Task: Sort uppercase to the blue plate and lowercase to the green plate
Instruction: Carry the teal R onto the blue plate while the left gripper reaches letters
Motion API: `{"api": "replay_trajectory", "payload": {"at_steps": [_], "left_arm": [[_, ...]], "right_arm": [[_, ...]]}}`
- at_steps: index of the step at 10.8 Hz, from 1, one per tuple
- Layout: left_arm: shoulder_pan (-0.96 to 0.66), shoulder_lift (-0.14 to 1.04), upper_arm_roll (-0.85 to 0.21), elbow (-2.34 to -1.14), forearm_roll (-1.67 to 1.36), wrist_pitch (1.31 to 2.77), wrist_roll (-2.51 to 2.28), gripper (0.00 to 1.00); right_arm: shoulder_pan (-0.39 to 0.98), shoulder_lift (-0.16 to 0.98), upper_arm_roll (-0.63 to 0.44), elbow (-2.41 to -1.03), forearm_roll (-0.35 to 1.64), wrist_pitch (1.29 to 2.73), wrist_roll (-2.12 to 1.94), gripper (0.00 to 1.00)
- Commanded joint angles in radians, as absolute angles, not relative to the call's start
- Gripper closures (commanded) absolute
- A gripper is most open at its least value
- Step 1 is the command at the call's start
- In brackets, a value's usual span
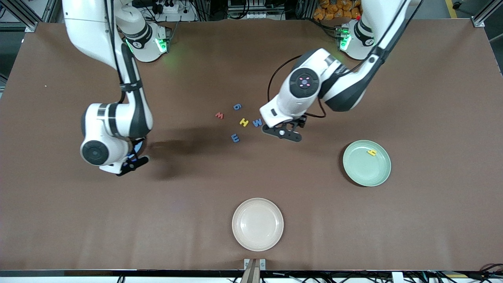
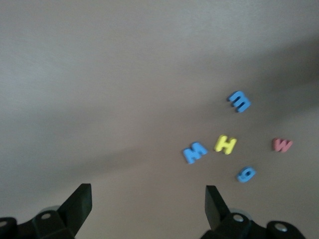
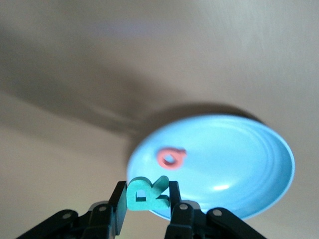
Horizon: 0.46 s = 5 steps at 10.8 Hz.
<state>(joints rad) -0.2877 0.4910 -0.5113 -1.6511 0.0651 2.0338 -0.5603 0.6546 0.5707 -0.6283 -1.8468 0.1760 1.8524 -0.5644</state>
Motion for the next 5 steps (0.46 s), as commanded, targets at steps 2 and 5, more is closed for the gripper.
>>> {"api": "replay_trajectory", "payload": {"at_steps": [2,5], "left_arm": [[-0.406,0.612,-0.462,-1.560,0.064,2.124,-0.898,0.00],[-0.587,0.741,-0.326,-1.413,0.061,2.144,-1.092,0.00]], "right_arm": [[0.599,0.541,-0.664,-1.963,0.126,1.922,-0.676,0.67],[0.598,0.548,-0.663,-2.025,0.126,2.036,-0.698,0.29]]}}
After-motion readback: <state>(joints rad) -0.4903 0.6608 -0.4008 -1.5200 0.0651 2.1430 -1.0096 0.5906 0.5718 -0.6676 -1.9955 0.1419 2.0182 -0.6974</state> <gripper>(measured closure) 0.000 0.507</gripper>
